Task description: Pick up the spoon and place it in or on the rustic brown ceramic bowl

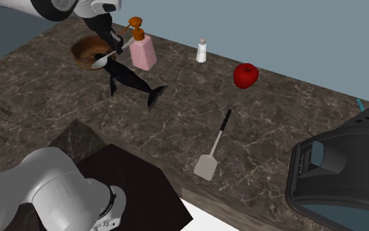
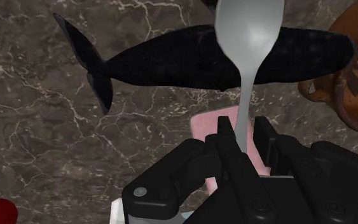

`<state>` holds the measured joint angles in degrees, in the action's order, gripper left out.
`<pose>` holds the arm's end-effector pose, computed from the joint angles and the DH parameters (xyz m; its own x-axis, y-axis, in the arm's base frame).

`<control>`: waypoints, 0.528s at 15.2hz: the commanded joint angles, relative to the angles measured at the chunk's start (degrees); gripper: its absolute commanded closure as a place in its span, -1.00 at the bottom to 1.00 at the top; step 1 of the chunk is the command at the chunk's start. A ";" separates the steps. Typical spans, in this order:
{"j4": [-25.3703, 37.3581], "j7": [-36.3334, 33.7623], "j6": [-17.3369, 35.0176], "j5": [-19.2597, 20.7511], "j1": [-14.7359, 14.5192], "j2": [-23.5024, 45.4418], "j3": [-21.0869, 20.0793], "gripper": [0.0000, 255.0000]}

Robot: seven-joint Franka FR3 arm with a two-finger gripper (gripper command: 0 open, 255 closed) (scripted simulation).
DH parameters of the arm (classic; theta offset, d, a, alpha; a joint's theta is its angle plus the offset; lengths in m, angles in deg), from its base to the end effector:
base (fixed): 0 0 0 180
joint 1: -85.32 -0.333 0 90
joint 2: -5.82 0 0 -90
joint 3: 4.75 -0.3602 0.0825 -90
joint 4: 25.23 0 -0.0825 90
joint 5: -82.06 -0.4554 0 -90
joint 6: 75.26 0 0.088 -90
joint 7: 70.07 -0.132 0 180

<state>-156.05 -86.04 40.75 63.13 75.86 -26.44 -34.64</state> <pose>0.3403 0.3499 0.5553 0.9447 0.2410 0.2223 0.2718 -0.9548 -0.1199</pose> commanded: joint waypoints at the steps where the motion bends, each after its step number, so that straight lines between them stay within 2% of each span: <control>1: 2.37 -3.09 0.58 0.43 0.26 2.32 -2.88 1.00; 5: 7.99 -9.77 1.40 2.58 1.35 7.66 -9.20 1.00; 8: 12.84 -15.39 1.82 5.61 2.73 12.53 -14.50 1.00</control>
<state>-144.63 -99.34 42.40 67.79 78.24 -15.34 -47.35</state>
